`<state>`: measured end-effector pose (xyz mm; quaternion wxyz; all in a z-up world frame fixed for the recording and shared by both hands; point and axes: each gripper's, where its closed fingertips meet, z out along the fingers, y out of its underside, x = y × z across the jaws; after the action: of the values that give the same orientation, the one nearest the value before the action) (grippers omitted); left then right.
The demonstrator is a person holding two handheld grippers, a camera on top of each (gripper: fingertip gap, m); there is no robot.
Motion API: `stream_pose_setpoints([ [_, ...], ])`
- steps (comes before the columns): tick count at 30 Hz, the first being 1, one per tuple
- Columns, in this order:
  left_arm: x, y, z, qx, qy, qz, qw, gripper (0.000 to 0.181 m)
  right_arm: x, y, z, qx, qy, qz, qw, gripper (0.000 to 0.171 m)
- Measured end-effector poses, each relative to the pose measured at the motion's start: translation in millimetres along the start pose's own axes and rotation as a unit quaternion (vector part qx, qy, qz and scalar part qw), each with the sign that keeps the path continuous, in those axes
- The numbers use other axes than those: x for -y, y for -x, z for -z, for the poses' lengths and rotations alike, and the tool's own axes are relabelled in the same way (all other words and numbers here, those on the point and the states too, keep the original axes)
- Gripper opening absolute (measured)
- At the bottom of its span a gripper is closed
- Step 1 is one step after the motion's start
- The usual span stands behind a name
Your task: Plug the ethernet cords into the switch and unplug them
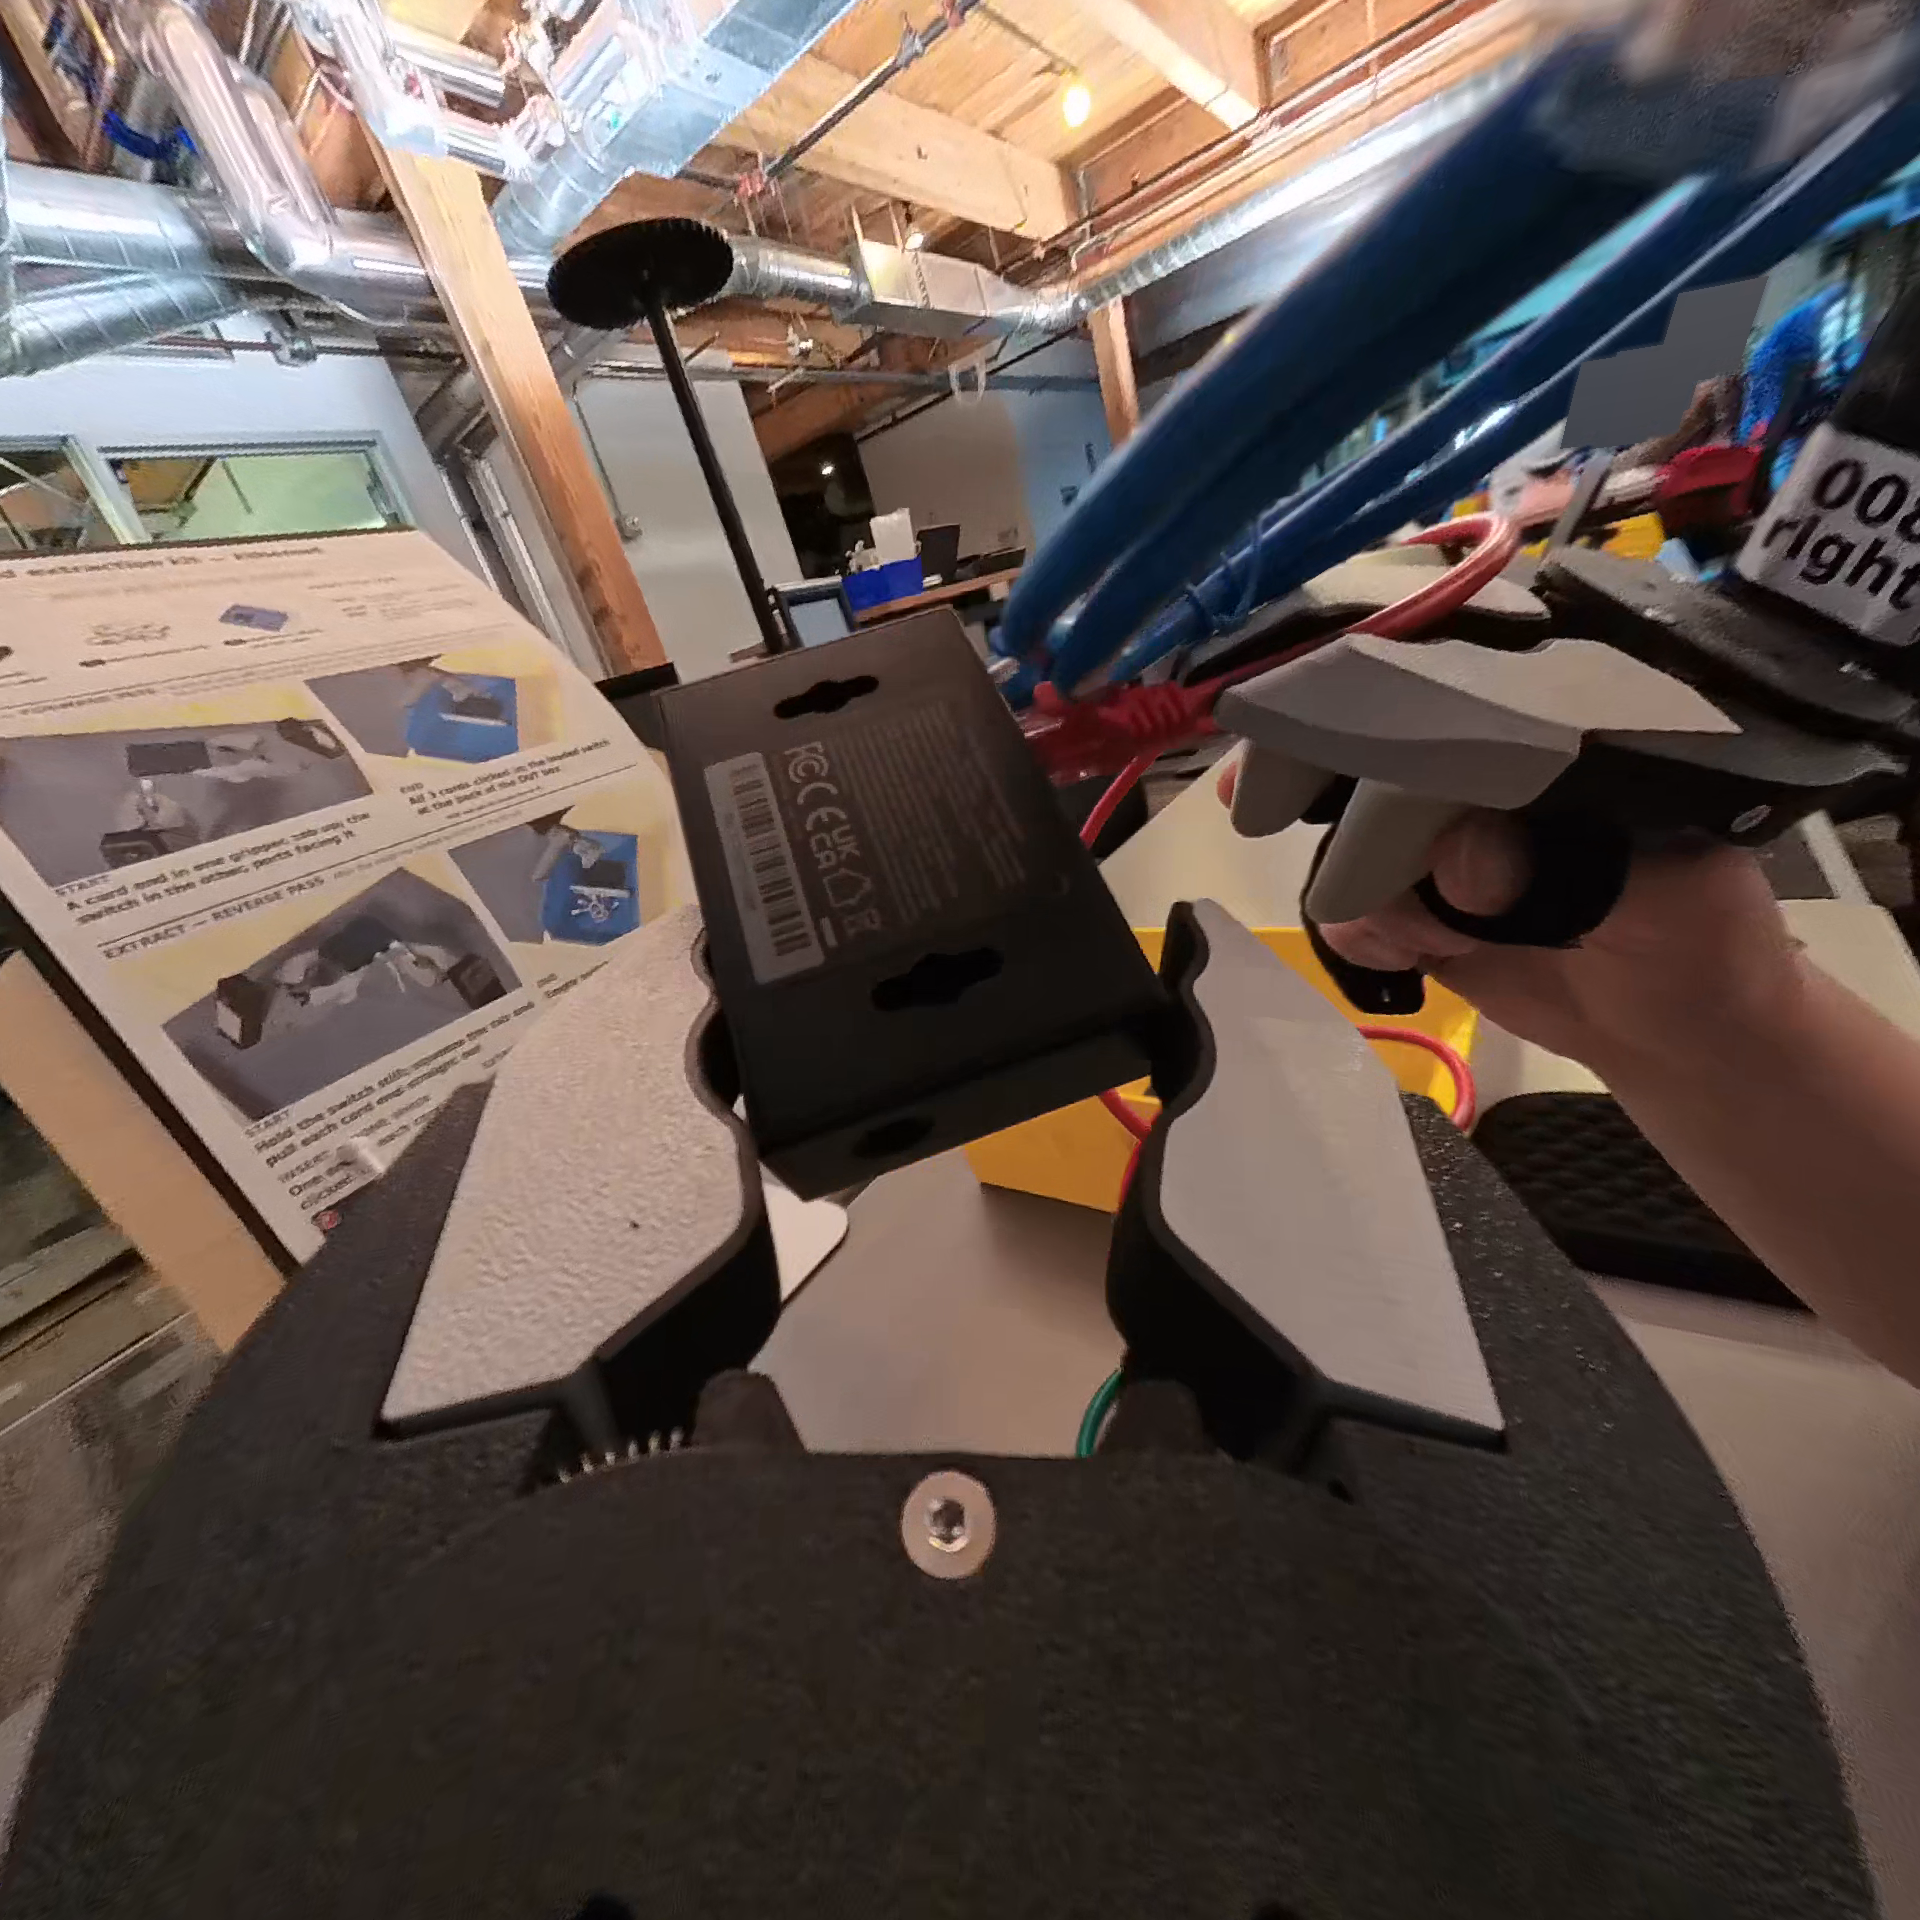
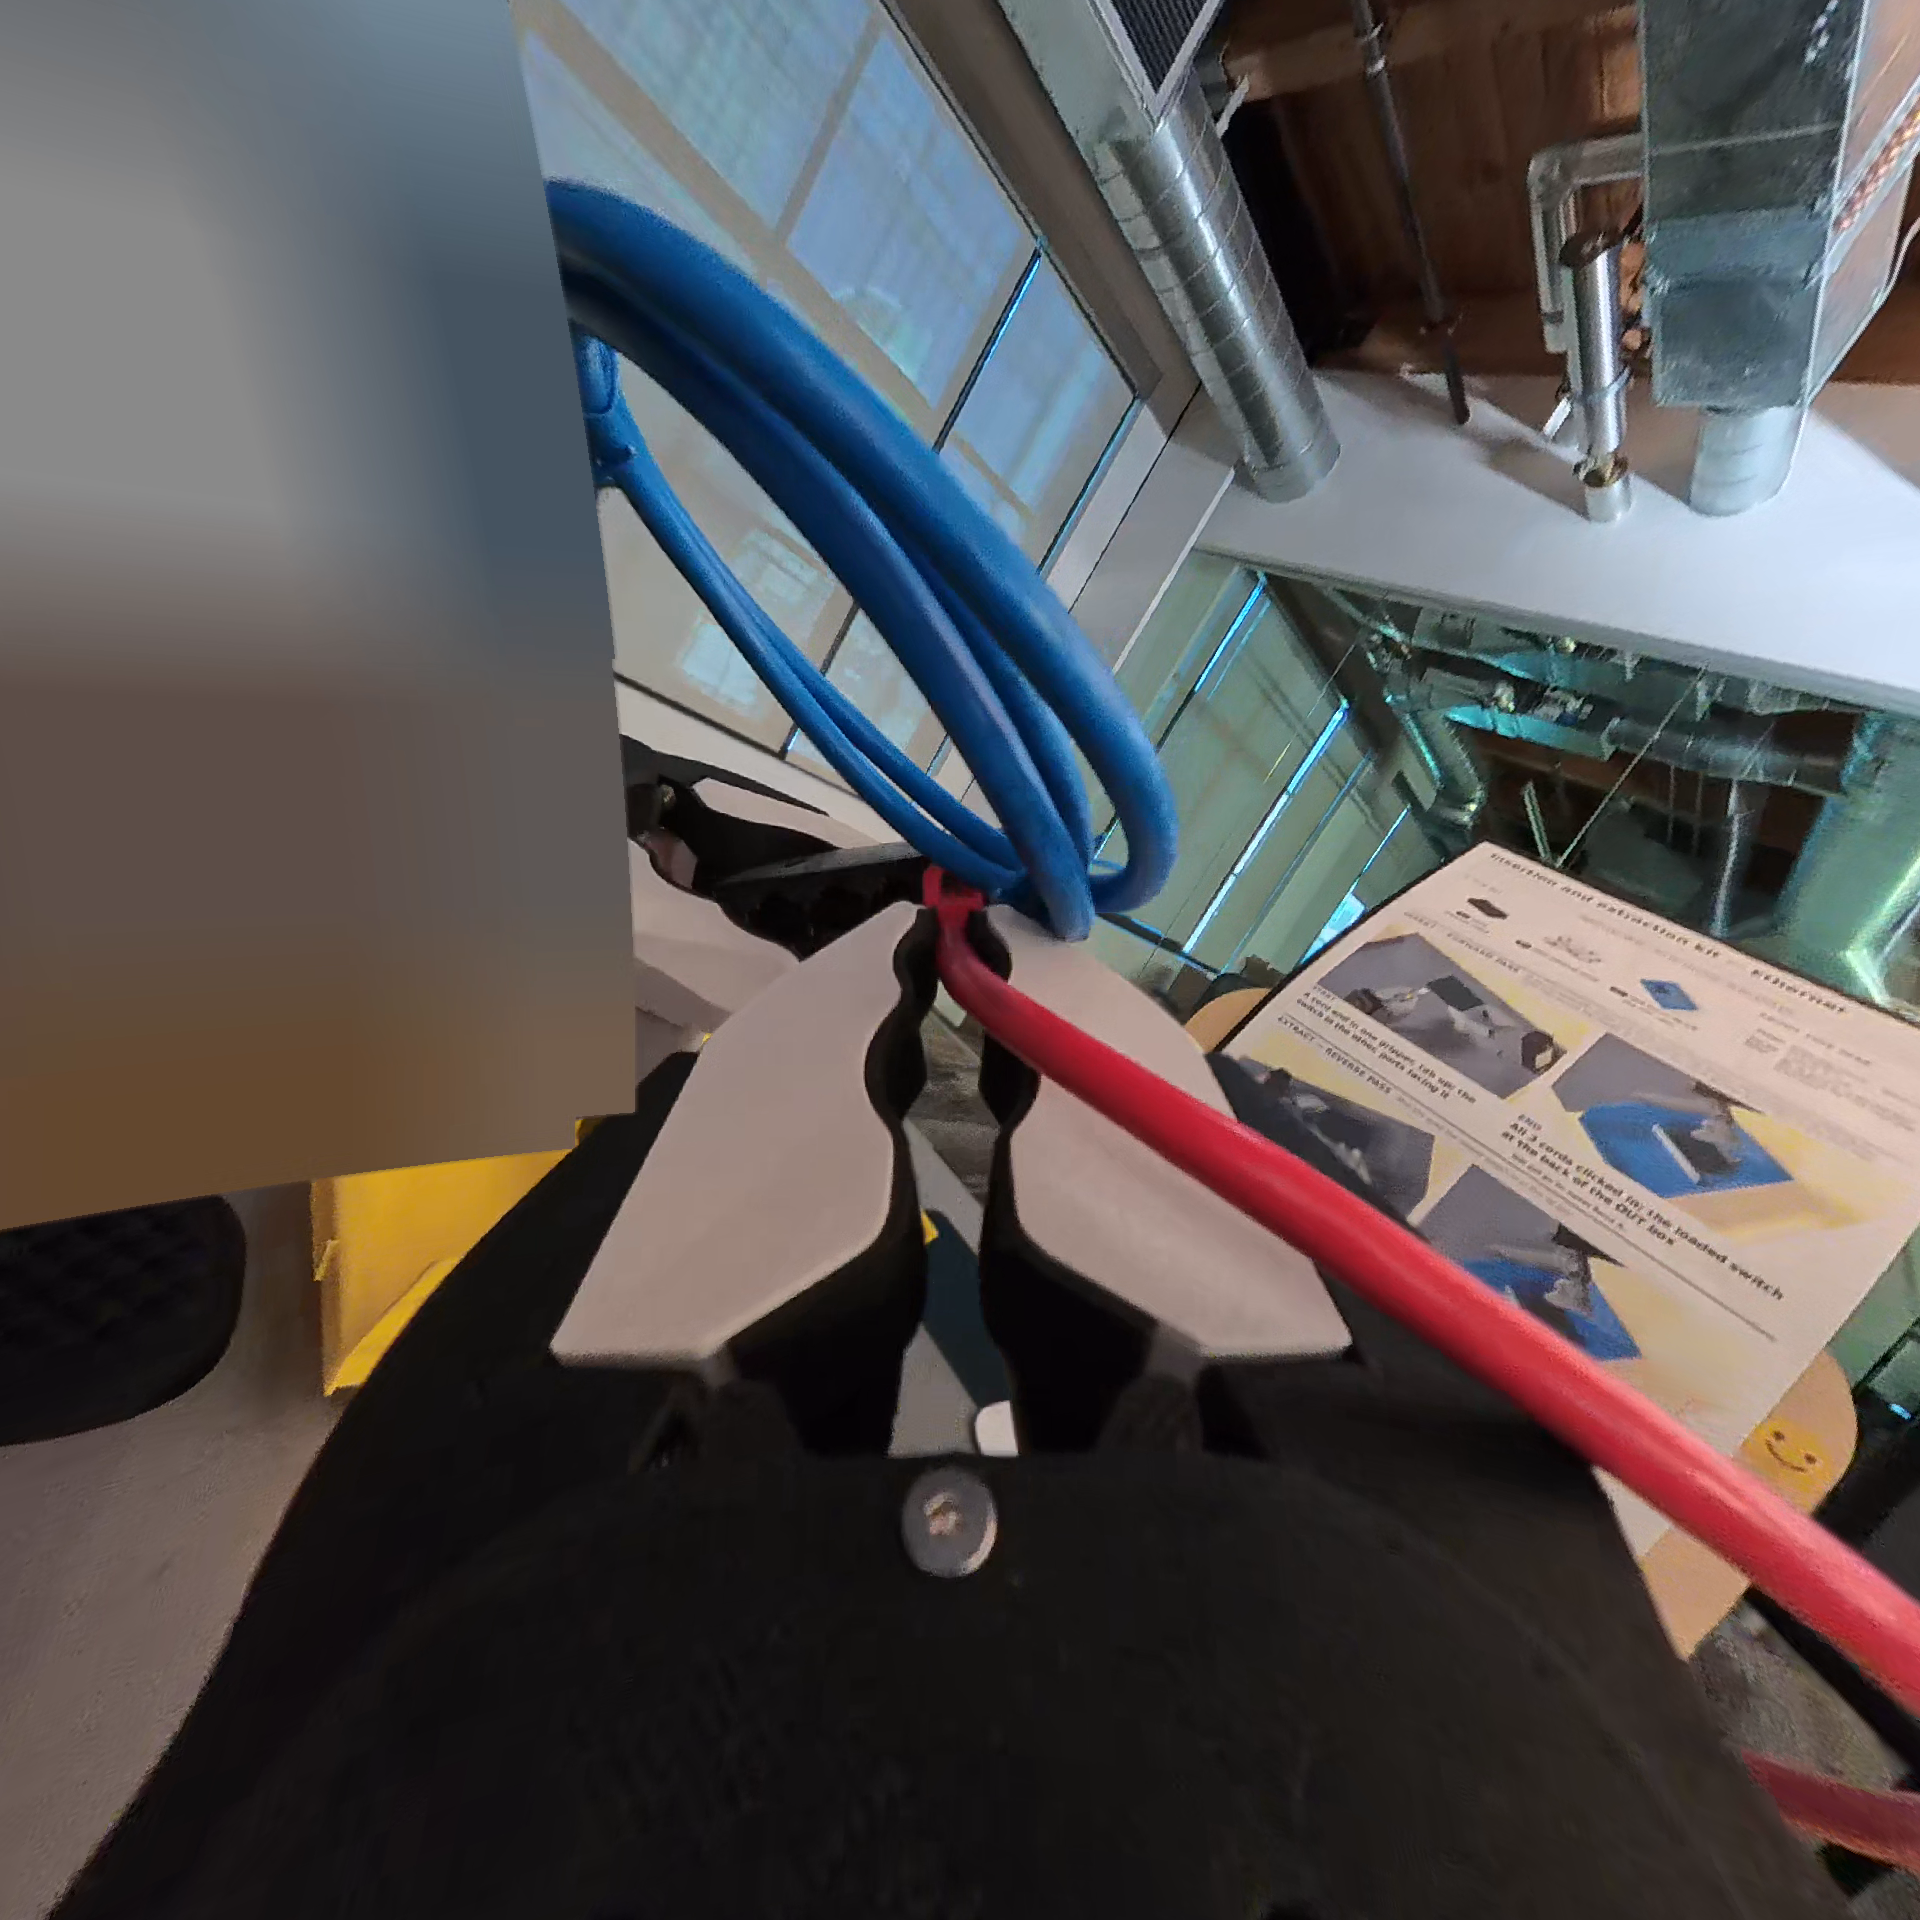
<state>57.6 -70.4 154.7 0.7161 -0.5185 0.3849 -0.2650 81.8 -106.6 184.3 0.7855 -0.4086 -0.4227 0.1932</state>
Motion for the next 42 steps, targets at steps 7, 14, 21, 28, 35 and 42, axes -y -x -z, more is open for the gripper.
stream_pose_setpoints([
  [7, -13.2, 2.9, -4.1, 0.004, 0.033, -0.001, 0.999, 0.079, -10.5, -3.9, -1.5, 0.005, 0.016, -0.023, 1.0, 0.007],
  [14, -17.3, -2.5, -8.6, -0.007, 0.033, 0.026, 0.999, 0.079, -9.4, -5.8, 0.6, 0.002, 0.01, -0.021, 1.0, 0.007],
  [21, -21.1, -3.1, -11.4, -0.005, 0.039, 0.04, 0.998, 0.078, -12.3, -7.2, 0.8, 0.0, 0.015, -0.014, 1.0, 0.008],
  [28, -23.6, -2.8, -12.1, -0.004, 0.047, 0.044, 0.998, 0.078, -14.4, -7.3, 0.6, 0.002, 0.013, -0.014, 1.0, 0.007],
  [35, -24.3, 1.3, -15.8, 0.002, 0.044, 0.08, 0.996, 0.079, -22.7, -14.8, -0.2, -0.002, 0.05, 0.009, 0.999, 0.006],
  [42, -22.2, -1.4, -17.1, 0.007, 0.039, 0.078, 0.996, 0.079, -22.6, -14.1, 1.9, 0.001, 0.064, 0.024, 0.998, 0.01],
])
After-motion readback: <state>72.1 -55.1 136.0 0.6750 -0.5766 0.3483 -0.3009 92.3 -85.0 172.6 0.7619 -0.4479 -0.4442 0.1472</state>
